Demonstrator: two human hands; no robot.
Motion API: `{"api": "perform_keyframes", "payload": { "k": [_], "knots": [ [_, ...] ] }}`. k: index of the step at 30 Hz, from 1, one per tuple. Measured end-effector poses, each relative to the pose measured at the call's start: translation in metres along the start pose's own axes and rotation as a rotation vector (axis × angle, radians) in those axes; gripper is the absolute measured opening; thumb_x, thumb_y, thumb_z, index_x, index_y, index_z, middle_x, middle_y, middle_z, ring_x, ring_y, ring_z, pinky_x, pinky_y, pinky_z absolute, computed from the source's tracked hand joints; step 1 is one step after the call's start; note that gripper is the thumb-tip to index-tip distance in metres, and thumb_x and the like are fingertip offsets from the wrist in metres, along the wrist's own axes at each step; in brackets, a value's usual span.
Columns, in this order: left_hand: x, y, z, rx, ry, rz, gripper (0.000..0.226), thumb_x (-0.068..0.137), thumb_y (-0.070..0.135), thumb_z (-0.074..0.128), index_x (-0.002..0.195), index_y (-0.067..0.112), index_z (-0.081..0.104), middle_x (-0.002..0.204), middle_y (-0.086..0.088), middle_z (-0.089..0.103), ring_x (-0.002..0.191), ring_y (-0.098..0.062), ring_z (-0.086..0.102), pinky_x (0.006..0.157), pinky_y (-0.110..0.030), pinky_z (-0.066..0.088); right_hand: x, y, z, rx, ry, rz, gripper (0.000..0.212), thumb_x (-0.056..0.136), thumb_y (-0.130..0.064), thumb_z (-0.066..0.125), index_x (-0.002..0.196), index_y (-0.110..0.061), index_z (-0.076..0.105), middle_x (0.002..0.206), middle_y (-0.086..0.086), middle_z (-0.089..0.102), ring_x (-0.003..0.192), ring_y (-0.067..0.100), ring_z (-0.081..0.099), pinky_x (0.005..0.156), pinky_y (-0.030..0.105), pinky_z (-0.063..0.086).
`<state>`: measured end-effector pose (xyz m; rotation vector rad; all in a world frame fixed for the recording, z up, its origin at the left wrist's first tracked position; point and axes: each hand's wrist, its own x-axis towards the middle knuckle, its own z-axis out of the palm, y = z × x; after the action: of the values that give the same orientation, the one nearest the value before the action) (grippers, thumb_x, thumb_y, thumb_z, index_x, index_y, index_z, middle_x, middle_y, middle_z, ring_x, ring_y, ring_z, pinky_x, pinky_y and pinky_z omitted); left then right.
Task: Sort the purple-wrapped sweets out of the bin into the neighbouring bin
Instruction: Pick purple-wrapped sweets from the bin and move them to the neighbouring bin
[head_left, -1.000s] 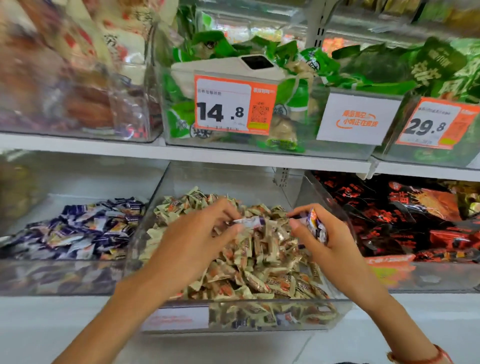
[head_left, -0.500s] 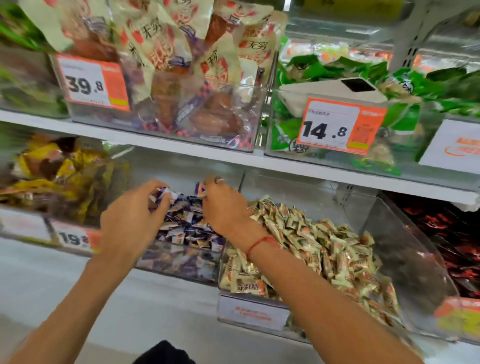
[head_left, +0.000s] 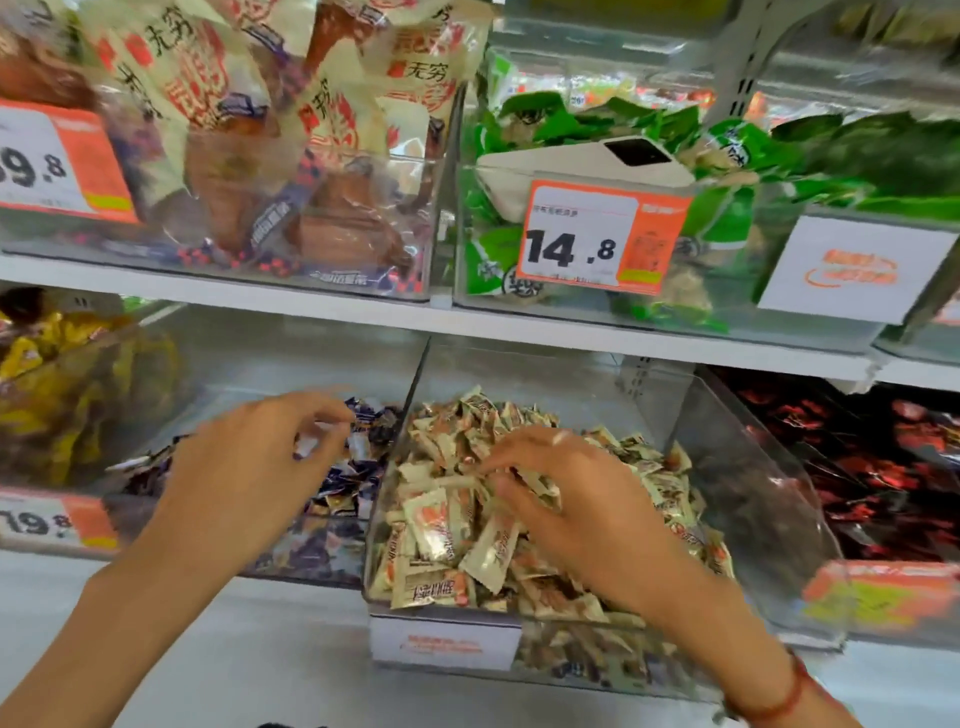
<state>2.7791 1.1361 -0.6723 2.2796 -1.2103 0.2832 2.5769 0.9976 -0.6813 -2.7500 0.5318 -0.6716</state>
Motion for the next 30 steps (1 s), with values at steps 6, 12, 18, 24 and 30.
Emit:
{"api": "perform_keyframes", "payload": {
  "k": [6, 12, 18, 24, 30],
  "knots": [
    [0.019, 0.114, 0.029, -0.15, -0.232, 0.361, 0.014, 0.091, 0.049, 0.051, 0.093, 0.042, 0.063, 0.082, 0.026, 0.06, 0.075, 0.008, 0.054, 0.063, -0.019, 0.04, -0.071, 0.12, -0.057, -0.46, 0.166, 0.394, 0.03, 0.08, -0.014, 0.074, 0.108, -0.018, 0.069, 0.105, 0.007, 0.066, 0.1, 0.036, 0.058, 0.075, 0.045, 0.05],
    [0.057, 0.186, 0.139, -0.013, -0.639, 0.681, 0.047, 0.092, 0.045, 0.055, 0.136, 0.029, 0.046, 0.138, 0.002, 0.05, 0.124, -0.018, 0.049, 0.099, -0.034, 0.04, -0.082, 0.147, -0.046, -0.365, 0.269, 0.44, 0.033, 0.084, 0.0, 0.063, 0.113, -0.015, 0.064, 0.124, 0.005, 0.055, 0.086, 0.033, 0.061, 0.065, 0.043, 0.052],
    [0.04, 0.213, 0.203, 0.203, -0.89, 0.729, 0.079, 0.082, 0.061, 0.058, 0.148, 0.032, 0.026, 0.159, 0.003, 0.012, 0.146, -0.024, 0.002, 0.117, -0.05, 0.005, -0.084, 0.146, -0.045, -0.262, 0.335, 0.462, 0.028, 0.086, -0.001, 0.06, 0.105, -0.021, 0.066, 0.132, -0.004, 0.051, 0.083, 0.025, 0.064, 0.058, 0.037, 0.051],
    [0.065, 0.197, 0.201, 0.1, -0.498, 0.727, 0.016, 0.084, 0.028, 0.068, 0.099, 0.034, 0.065, 0.129, 0.008, 0.054, 0.128, -0.016, 0.042, 0.115, -0.044, 0.02, -0.083, 0.146, -0.045, -0.231, 0.345, 0.466, 0.028, 0.088, 0.001, 0.056, 0.104, -0.019, 0.067, 0.134, -0.004, 0.05, 0.084, 0.026, 0.063, 0.059, 0.037, 0.05],
    [0.083, 0.173, 0.184, 0.041, -0.4, 0.571, 0.009, 0.086, 0.033, 0.065, 0.093, 0.038, 0.063, 0.137, 0.014, 0.051, 0.121, -0.015, 0.053, 0.107, -0.039, 0.032, -0.083, 0.148, -0.043, -0.22, 0.343, 0.458, 0.029, 0.088, 0.001, 0.054, 0.103, -0.02, 0.068, 0.135, -0.003, 0.05, 0.079, 0.026, 0.062, 0.055, 0.034, 0.046]
  ]
}}
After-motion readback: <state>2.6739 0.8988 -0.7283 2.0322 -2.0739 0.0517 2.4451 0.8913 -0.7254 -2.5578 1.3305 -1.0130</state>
